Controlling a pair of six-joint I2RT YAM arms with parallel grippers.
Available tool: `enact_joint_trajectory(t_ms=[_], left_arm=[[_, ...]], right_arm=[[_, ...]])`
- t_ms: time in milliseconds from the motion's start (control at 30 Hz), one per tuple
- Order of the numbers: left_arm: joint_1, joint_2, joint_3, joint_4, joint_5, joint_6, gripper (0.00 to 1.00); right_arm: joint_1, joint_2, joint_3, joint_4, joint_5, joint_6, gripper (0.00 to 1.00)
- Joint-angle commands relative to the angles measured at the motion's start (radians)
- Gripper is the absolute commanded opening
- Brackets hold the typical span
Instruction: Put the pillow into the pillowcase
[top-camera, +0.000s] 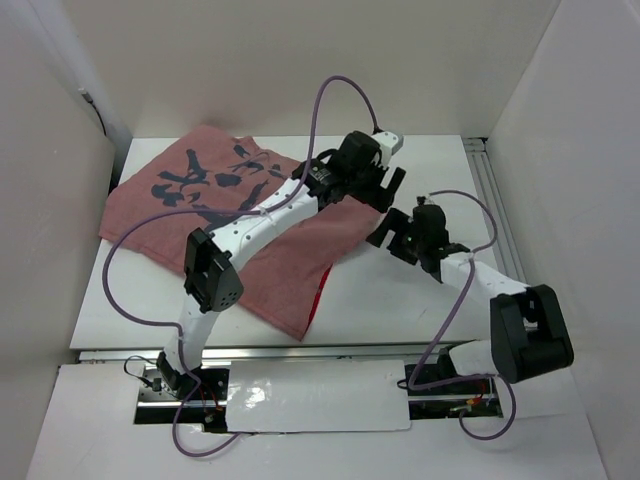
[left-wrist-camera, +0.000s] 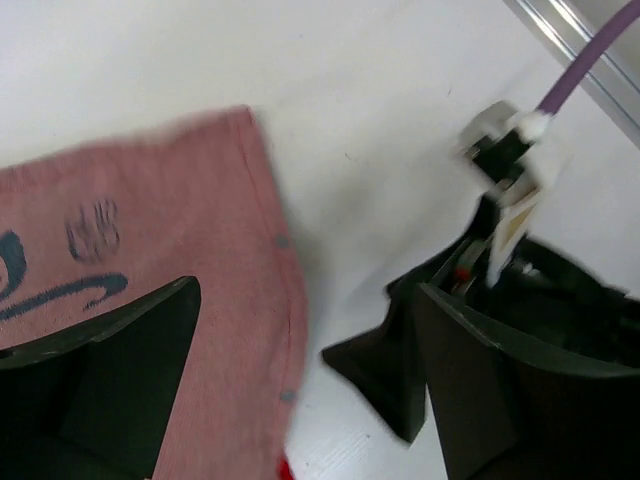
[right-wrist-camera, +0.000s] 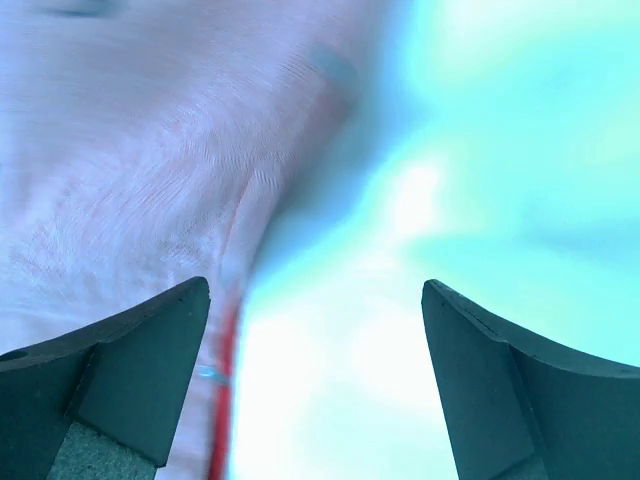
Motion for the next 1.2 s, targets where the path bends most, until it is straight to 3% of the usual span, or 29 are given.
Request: enact_joint_trajectory(t_ms=[0, 167, 233, 333, 400, 500, 633, 833, 933, 1000, 1033, 1067, 1100, 1167], left_arm=[[0.018, -0.135, -0.085, 0.014, -0.005, -0.037, 1.00], [0.114, -0.301, -0.277, -0.030, -0.137, -0.098, 1.00], [0.153, -0.396, -0.401, -0.049, -0.200, -0.153, 1.00], [0.260, -0.502, -0.592, -0.067, -0.271, -0.250, 1.00], [0.378, -0.613, -0.688, -0.067, -0.283, -0.335, 1.00], [0.532, -0.765, -0.880, -0.077, -0.309, -0.424, 1.00], [0.694, -0.914, -1.102, -0.051, -0.280, -0.495, 1.00], [0.788, -0.976, -1.167, -0.034, -0.220, -0.509, 1.00], [0.798, -0.976, -1.167, -0.046, -0.220, -0.520, 1.00], [0.799, -0.976, -1.167, -0.046, -0.220, -0.520, 1.00], [0.808, -0.976, -1.167, -0.046, -0.220, -0.520, 1.00], [0.808, -0.976, -1.167, -0.046, -0.220, -0.520, 1.00], [0.808, -0.976, -1.167, -0.046, -0.220, -0.520, 1.00], [0.808, -0.965, -1.167, -0.034, -0.210, -0.520, 1.00]], right_arm=[[-0.046, -0.088, -0.022, -0.353, 0.122, 0.015, 0.94], [-0.075, -0.232, -0.058, -0.476, 0.150, -0.006, 0.95], [-0.075, -0.301, -0.058, -0.476, 0.123, -0.054, 0.90], [0.006, -0.346, -0.018, -0.409, -0.006, -0.175, 0.87], [0.133, -0.358, -0.003, -0.360, -0.016, -0.224, 0.87], [0.345, -0.294, 0.057, -0.312, 0.071, -0.250, 0.87], [0.550, -0.045, 0.167, -0.266, 0.174, -0.259, 0.90], [0.715, 0.276, 0.407, -0.208, 0.207, -0.290, 0.95], [0.749, 0.344, 0.456, -0.154, 0.196, -0.290, 0.94], [0.759, 0.396, 0.465, -0.125, 0.161, -0.278, 0.83], [0.750, 0.409, 0.465, -0.116, 0.161, -0.263, 0.53], [0.750, 0.409, 0.450, -0.115, 0.185, -0.249, 0.32], [0.712, 0.409, 0.433, -0.102, 0.223, -0.229, 0.04], [0.646, 0.379, 0.387, -0.185, 0.345, -0.134, 0.00]])
